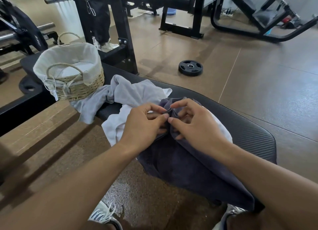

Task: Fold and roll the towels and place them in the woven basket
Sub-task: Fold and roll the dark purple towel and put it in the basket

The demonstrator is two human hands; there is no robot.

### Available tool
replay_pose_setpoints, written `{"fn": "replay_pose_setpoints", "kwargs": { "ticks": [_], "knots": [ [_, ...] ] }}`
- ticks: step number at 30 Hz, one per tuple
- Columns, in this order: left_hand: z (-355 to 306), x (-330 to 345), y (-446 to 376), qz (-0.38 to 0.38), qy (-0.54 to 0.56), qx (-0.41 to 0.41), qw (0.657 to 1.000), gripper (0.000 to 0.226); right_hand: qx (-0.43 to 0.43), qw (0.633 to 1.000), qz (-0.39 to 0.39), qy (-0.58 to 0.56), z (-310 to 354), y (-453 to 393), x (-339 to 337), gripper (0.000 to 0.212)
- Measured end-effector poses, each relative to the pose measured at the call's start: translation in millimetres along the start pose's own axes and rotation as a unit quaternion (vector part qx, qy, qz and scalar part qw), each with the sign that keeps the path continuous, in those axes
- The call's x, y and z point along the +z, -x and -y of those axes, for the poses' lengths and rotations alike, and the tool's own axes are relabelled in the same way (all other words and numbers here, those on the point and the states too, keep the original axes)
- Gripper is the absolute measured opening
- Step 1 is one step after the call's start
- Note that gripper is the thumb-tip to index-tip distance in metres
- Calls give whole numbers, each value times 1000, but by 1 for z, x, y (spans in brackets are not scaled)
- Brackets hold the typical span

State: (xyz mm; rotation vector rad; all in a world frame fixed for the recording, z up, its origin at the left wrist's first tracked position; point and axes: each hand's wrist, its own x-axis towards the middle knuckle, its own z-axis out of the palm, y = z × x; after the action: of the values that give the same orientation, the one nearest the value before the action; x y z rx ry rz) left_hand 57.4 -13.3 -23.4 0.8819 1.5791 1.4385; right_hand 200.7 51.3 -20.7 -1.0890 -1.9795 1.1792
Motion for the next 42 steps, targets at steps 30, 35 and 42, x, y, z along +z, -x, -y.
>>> {"fn": "replay_pose_setpoints", "kwargs": {
  "ticks": [30, 35, 42],
  "knots": [
    [-4, -3, 13, -22, 12, -23, 999, 5, -61, 996, 21, 68, 0, -3, -9, 13],
    [-3, -3, 13, -22, 6, -22, 999, 6, -69, 995, 17, 66, -2, -3, -8, 8],
    [-3, -3, 15, -15, -13, -18, 1000, 10, -66, 994, 27, 85, 1, -1, -9, 11]
  ]
}}
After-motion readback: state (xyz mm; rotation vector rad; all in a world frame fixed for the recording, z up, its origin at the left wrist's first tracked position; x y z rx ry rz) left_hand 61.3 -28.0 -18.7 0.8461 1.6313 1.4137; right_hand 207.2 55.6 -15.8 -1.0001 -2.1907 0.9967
